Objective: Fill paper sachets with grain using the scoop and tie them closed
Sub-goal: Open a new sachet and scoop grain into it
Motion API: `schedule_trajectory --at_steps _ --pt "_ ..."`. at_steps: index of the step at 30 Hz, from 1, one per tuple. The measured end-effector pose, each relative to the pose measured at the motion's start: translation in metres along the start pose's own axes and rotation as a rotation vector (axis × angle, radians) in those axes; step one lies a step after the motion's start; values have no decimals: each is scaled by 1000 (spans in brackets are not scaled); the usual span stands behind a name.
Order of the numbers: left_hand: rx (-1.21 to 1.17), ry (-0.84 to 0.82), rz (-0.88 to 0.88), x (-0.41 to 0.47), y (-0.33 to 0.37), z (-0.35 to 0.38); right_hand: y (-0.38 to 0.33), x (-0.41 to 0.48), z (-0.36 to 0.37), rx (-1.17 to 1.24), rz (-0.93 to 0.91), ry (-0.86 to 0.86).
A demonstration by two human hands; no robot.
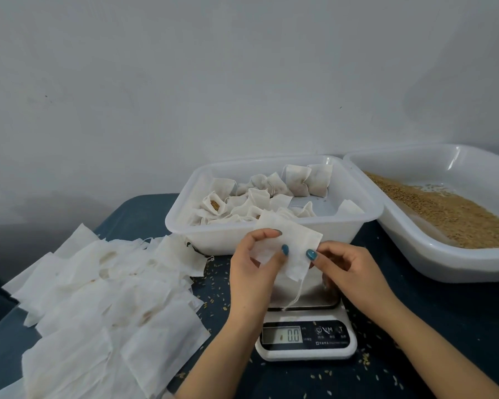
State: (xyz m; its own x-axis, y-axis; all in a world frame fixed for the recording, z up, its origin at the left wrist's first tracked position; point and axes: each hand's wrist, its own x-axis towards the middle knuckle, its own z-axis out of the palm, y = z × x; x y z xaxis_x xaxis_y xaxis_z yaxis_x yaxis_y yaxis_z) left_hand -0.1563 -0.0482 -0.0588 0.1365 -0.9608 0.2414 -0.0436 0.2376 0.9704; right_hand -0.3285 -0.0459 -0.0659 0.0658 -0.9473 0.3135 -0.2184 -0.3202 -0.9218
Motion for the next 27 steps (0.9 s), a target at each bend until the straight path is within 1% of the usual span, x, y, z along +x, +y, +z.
schedule_trajectory --at_steps 4,7,15,18,21,25,27 --pt "75 -141 41 0 1 -1 -2 2 -2 18 16 32" --pt "142 -202 50 -2 0 0 -4 2 -2 8 8 13" --pt "199 -199 41 -2 -4 3 -5 1 -1 14 -26 24" --pt "182 -215 13 -2 -4 4 -6 0 -1 13 -21 25" --pt "175 -212 56 -2 0 1 -8 0 -1 29 -38 28" --pt "165 -291 140 -4 7 -2 -12 0 -2 84 -87 10" --pt "189 -273 170 -5 8 -1 -14 -1 -2 103 -100 -7"
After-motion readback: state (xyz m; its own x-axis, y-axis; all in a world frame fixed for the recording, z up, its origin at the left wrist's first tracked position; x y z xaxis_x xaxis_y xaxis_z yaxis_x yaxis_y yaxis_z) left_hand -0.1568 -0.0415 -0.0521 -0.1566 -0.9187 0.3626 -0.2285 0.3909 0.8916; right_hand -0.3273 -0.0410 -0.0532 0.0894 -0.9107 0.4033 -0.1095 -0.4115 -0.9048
